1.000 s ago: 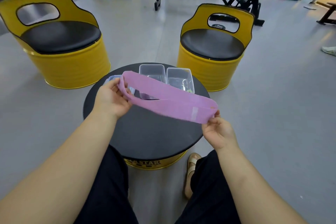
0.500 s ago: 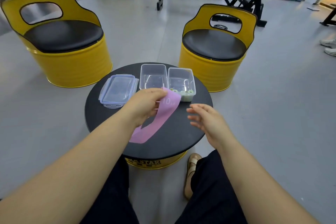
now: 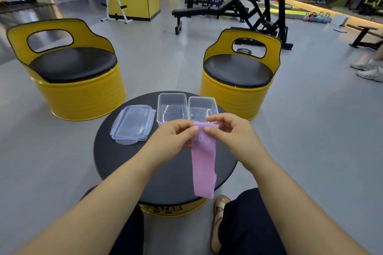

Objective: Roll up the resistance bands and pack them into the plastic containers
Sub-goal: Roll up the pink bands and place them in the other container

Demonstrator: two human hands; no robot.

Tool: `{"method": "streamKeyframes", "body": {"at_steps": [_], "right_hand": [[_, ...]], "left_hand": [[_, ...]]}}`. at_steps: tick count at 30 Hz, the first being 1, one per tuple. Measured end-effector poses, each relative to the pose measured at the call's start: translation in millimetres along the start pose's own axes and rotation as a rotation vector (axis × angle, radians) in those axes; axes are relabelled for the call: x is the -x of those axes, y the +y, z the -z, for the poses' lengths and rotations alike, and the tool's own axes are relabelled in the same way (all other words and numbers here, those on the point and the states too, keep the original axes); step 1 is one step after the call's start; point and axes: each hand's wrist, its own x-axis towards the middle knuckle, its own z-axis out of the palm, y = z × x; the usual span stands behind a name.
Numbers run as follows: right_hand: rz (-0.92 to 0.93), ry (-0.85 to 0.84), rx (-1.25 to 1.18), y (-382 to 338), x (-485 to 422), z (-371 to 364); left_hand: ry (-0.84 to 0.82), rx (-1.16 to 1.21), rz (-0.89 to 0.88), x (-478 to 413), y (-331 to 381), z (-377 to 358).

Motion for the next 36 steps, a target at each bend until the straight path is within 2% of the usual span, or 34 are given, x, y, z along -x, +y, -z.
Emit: {"method": "streamKeyframes", "body": {"at_steps": [3,8,11,14,19,23,30,36], "right_hand": [[0.035,-0.015,0.032,-7.8,-0.7,7.6],[0.048,-0.021,-0.051,-17.3,-0.1,14.6],[0.063,-0.044,-0.076,-22.0,1.3,15.0],[0.079,-0.055,-0.081,-27.5,2.7,14.0],[0.003,-0.106,-0.147,-36.4,3.1,21.4],[-0.059,-0.099,-0.077,-37.6,1.8,24.9],[-0.02,-0.082,-0.063,-35.8,2.2,23.5],[0.013,-0.028,-0.129,-38.2,3.5,17.2]], "left_hand": [[0.022,-0.086,-0.045,-2.1,3.4,-1.2],[0.218,-0.092,-0.077,-3.1,6.4,-2.3],[0.137,-0.178,-0.073,-3.1,8.0,-0.4],[0.061,-0.157,-0.073,-0.8,10.5,-1.1],[0.094,-0.074,-0.107,-0.2,18.2,-7.1],[0.066,-0.087,-0.129,-1.0,24.1,-10.2],[0.045,-0.103,-0.103,2.3,25.3,-6.4],[0.182,-0.053,-0.139,4.7,32.0,-6.8]]}}
